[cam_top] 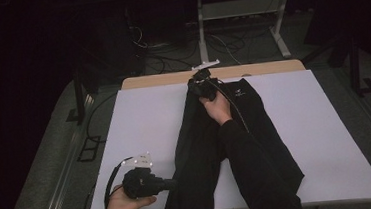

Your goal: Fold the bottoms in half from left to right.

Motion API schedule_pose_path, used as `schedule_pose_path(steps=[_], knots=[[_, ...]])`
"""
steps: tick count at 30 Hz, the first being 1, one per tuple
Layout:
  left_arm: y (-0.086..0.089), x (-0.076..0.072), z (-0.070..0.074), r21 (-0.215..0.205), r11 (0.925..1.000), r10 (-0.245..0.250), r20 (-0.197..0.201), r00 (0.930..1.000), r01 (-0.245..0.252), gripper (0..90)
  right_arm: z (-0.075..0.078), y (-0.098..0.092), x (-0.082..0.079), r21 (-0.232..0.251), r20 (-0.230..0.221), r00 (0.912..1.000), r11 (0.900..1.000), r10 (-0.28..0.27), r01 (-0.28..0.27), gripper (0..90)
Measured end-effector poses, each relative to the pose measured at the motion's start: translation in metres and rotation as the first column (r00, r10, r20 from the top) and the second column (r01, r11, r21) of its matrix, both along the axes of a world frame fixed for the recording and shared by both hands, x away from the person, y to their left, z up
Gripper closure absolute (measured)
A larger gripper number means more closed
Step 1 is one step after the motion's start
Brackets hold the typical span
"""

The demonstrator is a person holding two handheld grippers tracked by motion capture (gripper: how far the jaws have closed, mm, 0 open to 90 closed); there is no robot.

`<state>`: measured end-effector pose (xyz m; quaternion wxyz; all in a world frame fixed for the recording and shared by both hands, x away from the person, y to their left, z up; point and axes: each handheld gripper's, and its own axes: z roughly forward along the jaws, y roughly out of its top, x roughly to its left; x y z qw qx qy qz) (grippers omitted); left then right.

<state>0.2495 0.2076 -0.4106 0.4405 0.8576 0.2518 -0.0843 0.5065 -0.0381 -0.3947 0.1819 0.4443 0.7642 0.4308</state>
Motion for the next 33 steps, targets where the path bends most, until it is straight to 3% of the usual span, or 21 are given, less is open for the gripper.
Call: schedule_pose_path(steps=[13,33], knots=[[-0.029,0.000,0.006,-0.031,0.9968,-0.074,-0.001,0.9972,0.074,88.9,0.004,-0.027,-0.003,0.005,0.000,0.9994,0.999,-0.034,0.034,86.4],[-0.080,0.002,0.009,-0.055,0.9822,-0.180,-0.007,0.9836,0.179,88.8,-0.002,-0.066,-0.007,0.023,-0.016,0.9977,0.998,-0.066,0.066,87.1]])
